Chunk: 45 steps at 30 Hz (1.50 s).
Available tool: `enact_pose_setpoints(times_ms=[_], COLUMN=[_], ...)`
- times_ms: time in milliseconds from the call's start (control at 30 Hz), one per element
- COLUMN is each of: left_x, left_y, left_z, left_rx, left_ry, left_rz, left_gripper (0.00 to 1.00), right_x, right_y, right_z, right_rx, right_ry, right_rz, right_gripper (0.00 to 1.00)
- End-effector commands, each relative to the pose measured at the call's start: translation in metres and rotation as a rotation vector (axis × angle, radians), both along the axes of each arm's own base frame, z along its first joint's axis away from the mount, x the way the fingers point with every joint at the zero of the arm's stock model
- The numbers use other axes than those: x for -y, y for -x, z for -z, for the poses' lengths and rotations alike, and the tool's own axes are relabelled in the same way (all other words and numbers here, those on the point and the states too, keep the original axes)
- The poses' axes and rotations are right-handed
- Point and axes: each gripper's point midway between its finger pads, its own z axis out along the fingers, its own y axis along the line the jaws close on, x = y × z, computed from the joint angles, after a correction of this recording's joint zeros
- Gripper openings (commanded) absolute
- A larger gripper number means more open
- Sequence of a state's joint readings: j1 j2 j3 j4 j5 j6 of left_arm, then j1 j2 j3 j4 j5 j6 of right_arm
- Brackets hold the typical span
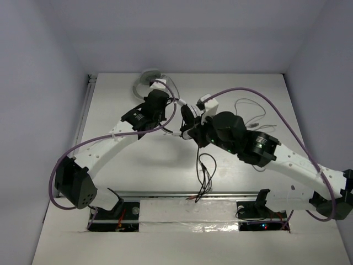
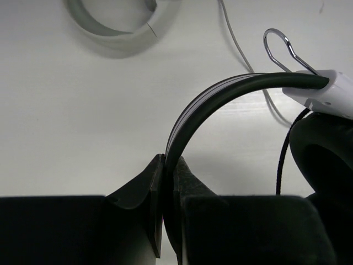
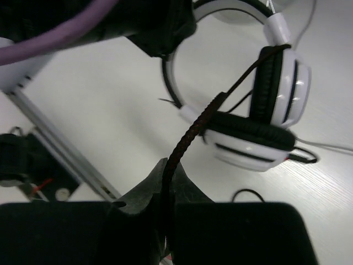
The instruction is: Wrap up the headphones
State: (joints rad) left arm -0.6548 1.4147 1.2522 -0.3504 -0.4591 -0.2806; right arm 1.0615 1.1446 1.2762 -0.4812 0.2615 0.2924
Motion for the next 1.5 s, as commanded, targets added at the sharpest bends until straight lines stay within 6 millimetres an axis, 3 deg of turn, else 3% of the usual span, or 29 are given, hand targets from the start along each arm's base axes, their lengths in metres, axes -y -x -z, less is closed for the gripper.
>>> enact_pose_setpoints(times_ms=[0,233,333,500,633,900,1033,1167,1333,1400,1467], left_x=[0.016,0.018,0.023,0.039,0.051,0.067,0.068,0.063,0.05,0.034,0.022], left_y=[0.012,0.04,0.049,0.064,0.07,0.069,0.066,0.065,0.06,0.041,0.033], left_z=[-0.032,-0.009,0.0,-0.003,-0.019,-0.071,-0.09,-0.108,-0.125,-0.126,-0.124], left_rx=[0.042,-0.037,-0.058,-0.056,-0.021,0.044,0.081,0.098,0.124,0.151,0.147], left_ry=[0.019,-0.043,-0.048,0.034,0.102,0.276,0.348,0.447,0.517,0.457,0.402], left_rz=[0.142,0.299,0.369,0.477,0.535,0.657,0.691,0.731,0.725,0.592,0.525], left_gripper=[0.0,0.0,0.0,0.0,0.0,0.0,0.0,0.0,0.0,0.0,0.0], right_x=[0.019,0.028,0.049,0.072,0.08,0.077,0.079,0.072,0.068,0.062,0.068], right_y=[-0.019,-0.027,-0.046,-0.07,-0.083,-0.08,-0.078,-0.074,-0.079,-0.076,-0.076], right_z=[0.008,0.015,0.01,0.018,0.034,0.048,0.055,0.07,0.064,0.058,0.036], right_rx=[0.068,0.102,0.135,0.129,0.09,0.048,0.032,-0.001,-0.005,-0.006,0.033], right_ry=[0.182,0.275,0.306,0.304,0.288,0.146,0.077,0.009,-0.155,-0.19,-0.221], right_rz=[0.079,0.039,0.17,0.299,0.365,0.405,0.422,0.376,0.327,0.284,0.288], right_gripper=[0.0,0.0,0.0,0.0,0.0,0.0,0.0,0.08,0.16,0.17,0.21])
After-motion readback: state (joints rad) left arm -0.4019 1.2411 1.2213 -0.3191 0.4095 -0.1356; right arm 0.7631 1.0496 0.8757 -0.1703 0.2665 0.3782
